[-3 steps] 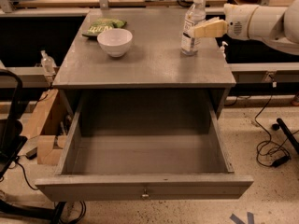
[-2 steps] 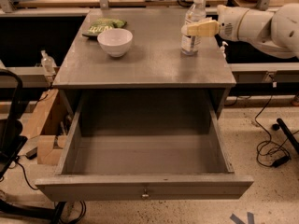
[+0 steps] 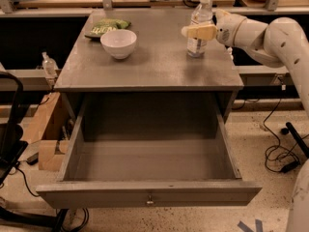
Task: Place blue plastic bottle into top drawer
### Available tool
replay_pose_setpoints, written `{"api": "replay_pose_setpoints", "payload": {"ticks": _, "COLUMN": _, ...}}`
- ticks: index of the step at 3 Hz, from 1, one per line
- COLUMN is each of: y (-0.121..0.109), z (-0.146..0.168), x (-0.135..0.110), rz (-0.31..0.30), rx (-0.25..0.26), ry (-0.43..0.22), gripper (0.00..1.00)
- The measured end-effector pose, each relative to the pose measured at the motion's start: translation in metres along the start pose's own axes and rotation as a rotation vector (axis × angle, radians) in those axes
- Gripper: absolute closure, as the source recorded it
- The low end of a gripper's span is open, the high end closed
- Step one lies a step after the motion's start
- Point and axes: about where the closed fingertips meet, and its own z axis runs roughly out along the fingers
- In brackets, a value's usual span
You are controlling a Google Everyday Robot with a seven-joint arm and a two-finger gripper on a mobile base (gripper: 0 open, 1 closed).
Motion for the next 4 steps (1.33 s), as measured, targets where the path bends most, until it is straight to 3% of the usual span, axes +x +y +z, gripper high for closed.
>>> {"api": "replay_pose_setpoints", "payload": {"ticks": 1, "y": -0.005, "z": 0.011, "x": 0.008, "rz": 0.007, "rx": -0.002, "ry": -0.01, "gripper": 0.17}}
{"api": "replay_pose_setpoints", "payload": {"ticks": 4, "y": -0.002, "z": 0.024, "x": 0.013, "rz": -0.003, "rx": -0.017, "ry": 0.012, "gripper": 0.87}}
